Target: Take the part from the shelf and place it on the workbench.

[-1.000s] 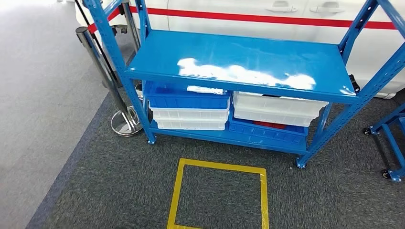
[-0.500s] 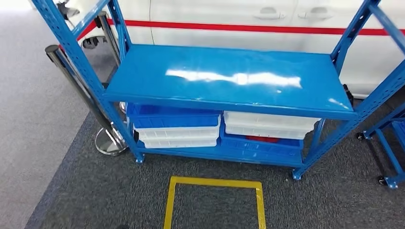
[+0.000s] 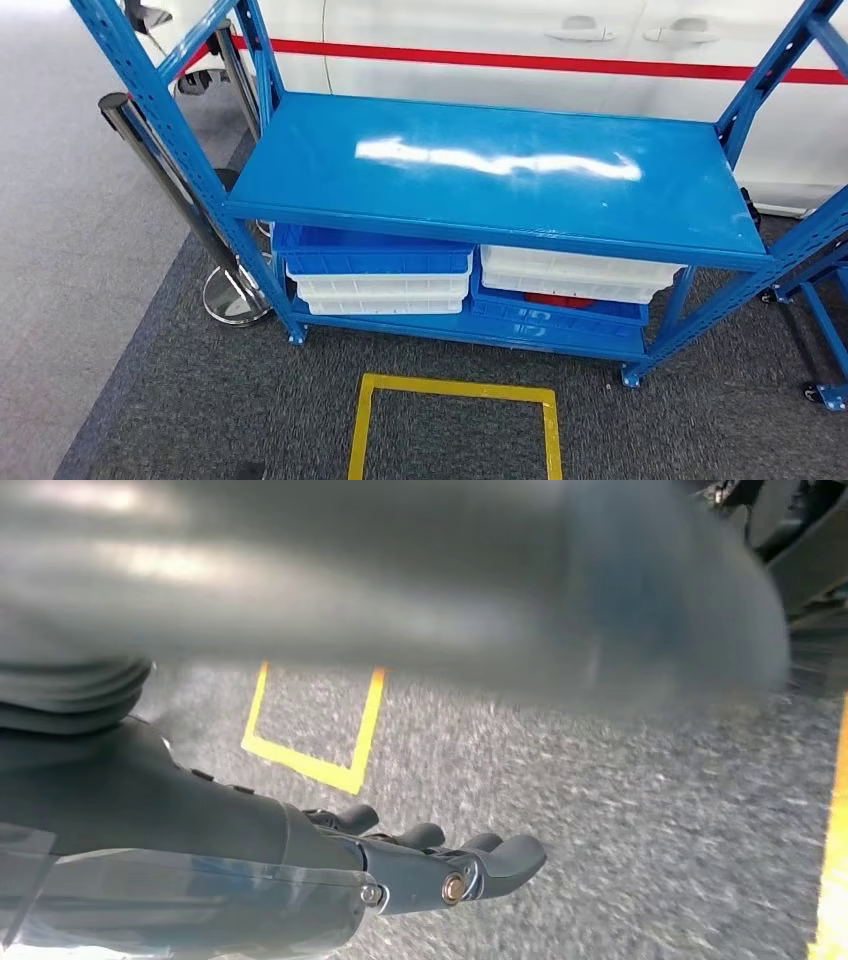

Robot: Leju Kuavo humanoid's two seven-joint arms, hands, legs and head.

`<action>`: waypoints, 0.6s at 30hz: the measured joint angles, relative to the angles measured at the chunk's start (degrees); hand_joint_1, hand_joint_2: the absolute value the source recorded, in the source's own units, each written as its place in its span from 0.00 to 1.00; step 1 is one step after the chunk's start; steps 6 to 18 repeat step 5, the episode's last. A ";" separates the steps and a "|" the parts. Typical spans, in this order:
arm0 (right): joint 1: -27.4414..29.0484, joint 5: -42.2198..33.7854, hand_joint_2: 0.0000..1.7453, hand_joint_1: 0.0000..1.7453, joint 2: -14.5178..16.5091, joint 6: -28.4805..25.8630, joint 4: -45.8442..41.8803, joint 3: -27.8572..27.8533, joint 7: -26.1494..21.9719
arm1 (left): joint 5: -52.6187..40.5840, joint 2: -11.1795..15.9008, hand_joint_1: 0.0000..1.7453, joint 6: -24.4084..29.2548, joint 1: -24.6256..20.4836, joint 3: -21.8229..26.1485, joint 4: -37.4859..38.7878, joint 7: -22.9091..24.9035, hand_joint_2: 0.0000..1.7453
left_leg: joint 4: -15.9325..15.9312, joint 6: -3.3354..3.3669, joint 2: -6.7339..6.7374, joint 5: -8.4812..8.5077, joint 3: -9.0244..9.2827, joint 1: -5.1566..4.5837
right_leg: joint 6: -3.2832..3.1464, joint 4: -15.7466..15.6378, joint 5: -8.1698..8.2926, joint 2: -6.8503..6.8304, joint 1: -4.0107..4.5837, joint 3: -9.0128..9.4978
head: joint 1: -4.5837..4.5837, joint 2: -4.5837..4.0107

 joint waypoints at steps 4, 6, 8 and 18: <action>-0.02 -0.33 1.00 0.00 0.04 -0.04 0.00 -0.12 -0.16 | -0.13 0.05 0.00 -0.13 0.04 0.00 0.00 0.01 0.00 | -0.34 -0.43 -0.03 0.08 0.31 0.14 | -0.11 -0.17 0.05 0.01 0.09 0.10 | 0.00 0.01; -0.02 -0.42 1.00 0.00 0.04 -0.06 0.00 -0.16 -0.17 | -0.14 0.05 0.00 -0.18 0.05 0.00 0.00 0.01 0.00 | -0.40 -0.48 -0.04 0.11 0.35 0.14 | -0.14 -0.17 0.06 0.00 0.10 0.12 | 0.00 0.01; -0.02 -0.42 1.00 0.00 0.04 -0.06 0.00 -0.16 -0.17 | -0.14 0.05 0.00 -0.18 0.05 0.00 0.00 0.01 0.00 | -0.40 -0.48 -0.04 0.11 0.35 0.14 | -0.14 -0.17 0.06 0.00 0.10 0.12 | 0.00 0.01; -0.02 -0.42 1.00 0.00 0.04 -0.06 0.00 -0.16 -0.17 | -0.14 0.05 0.00 -0.18 0.05 0.00 0.00 0.01 0.00 | -0.40 -0.48 -0.04 0.11 0.35 0.14 | -0.14 -0.17 0.06 0.00 0.10 0.12 | 0.00 0.01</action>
